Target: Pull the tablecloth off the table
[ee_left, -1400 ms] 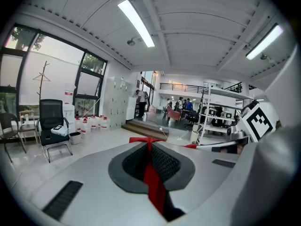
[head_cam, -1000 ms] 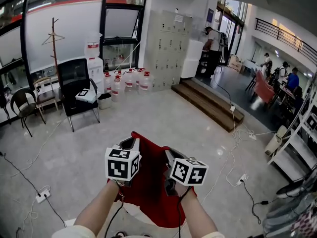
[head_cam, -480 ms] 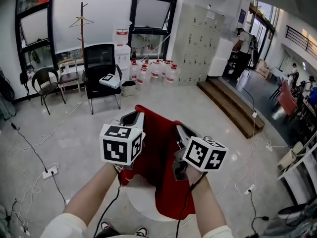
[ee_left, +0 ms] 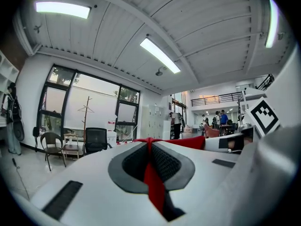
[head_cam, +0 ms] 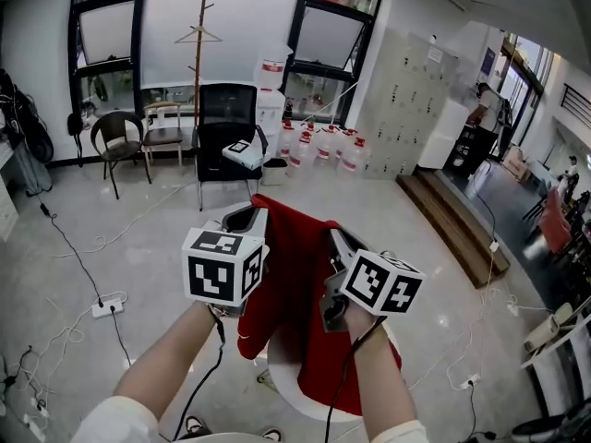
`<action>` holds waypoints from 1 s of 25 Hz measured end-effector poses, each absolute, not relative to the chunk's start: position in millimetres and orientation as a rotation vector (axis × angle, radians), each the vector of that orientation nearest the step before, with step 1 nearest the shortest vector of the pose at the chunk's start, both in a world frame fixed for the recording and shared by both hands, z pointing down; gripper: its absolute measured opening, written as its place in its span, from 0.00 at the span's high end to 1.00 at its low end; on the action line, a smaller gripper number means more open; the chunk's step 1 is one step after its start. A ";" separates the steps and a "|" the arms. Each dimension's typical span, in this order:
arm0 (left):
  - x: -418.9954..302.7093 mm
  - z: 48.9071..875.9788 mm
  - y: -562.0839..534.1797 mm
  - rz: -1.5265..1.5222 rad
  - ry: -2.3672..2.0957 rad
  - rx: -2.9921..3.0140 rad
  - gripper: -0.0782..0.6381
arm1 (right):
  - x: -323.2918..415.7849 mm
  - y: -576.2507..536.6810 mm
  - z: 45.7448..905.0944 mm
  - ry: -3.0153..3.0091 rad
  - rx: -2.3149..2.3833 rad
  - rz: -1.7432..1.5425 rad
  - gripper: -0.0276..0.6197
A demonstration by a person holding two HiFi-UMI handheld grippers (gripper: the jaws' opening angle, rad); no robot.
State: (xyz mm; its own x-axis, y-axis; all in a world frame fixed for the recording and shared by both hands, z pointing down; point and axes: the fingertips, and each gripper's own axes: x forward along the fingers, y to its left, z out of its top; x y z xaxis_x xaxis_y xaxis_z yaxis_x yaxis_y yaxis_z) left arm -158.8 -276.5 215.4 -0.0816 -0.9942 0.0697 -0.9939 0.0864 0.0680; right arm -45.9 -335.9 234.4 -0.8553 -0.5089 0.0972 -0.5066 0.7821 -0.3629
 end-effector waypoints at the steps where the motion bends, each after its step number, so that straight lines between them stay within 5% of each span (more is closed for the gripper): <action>1: -169.6 217.4 -270.0 -0.004 -2.250 2.051 0.87 | -58.8 -331.1 236.5 2.965 -0.833 -0.607 0.92; 25: -405.0 242.7 -128.9 -0.096 -2.452 1.755 0.87 | -311.7 -206.5 272.3 3.131 -0.545 -0.669 0.92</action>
State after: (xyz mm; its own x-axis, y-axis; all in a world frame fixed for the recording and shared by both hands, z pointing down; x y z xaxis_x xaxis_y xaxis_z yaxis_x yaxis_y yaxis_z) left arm -405.0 -128.9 242.7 -0.3180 -0.9459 0.0647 -0.9379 0.3239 0.1242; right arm -311.7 -206.5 272.3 -0.9383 -0.3005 0.1713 -0.3442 0.8593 -0.3783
